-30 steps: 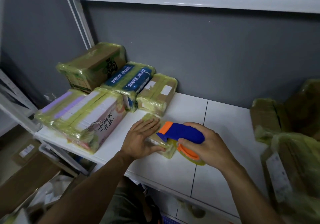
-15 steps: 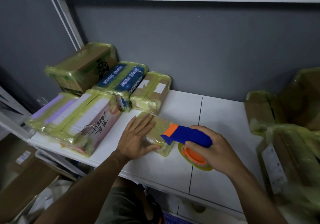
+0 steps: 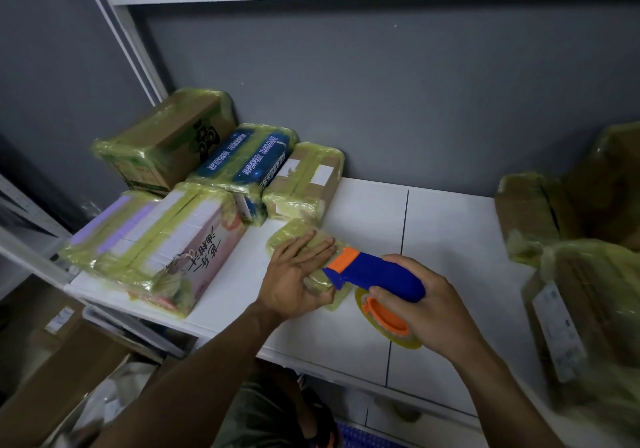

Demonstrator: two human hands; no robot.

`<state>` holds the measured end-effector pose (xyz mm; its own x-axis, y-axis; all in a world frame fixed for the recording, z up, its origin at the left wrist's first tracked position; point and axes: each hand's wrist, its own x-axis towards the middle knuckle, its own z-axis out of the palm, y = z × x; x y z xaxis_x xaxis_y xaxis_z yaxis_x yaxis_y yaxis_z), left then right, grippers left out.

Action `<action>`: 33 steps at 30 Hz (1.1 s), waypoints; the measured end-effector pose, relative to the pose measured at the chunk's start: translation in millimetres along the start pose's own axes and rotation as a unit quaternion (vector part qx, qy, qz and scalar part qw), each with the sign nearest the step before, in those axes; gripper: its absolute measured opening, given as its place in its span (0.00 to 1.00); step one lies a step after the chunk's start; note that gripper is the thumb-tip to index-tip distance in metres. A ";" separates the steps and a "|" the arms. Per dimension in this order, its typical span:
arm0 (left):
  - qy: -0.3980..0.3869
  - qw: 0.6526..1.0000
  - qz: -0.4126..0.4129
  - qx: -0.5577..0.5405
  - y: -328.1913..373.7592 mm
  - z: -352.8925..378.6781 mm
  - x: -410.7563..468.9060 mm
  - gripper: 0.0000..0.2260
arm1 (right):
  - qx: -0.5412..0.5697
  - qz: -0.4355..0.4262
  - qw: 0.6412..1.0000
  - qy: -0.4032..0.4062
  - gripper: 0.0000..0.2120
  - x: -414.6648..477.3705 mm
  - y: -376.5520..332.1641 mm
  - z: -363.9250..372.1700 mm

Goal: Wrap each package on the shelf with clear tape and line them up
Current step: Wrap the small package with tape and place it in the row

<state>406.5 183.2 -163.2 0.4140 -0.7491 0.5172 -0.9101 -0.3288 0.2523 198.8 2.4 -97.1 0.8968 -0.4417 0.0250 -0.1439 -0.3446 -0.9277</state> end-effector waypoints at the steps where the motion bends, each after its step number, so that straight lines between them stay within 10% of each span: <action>1: -0.008 1.000 0.002 -0.004 -2.8 -0.6 1.5 0.33 | -0.003 -0.004 1.000 -0.002 0.22 -0.8 -0.5 1.5; 18: -0.035 0.999 0.016 -0.029 -10.1 -6.0 9.6 0.35 | -0.010 -0.014 1.000 0.016 0.23 -31.0 8.0 -7.4; 25: -0.166 0.982 0.038 -0.082 -23.8 -25.6 11.3 0.31 | 0.005 0.011 1.000 -0.003 0.28 -28.6 20.7 -0.9; 33: -0.045 0.993 -0.068 -0.086 -1.8 -7.5 12.6 0.20 | 0.046 0.018 0.999 -0.016 0.30 -31.4 25.4 0.1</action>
<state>413.5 178.7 -151.0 0.5217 -0.7557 0.3959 -0.8262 -0.3319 0.4551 167.0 7.6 -121.5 0.9046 -0.4259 -0.0192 -0.1387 -0.2513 -0.9579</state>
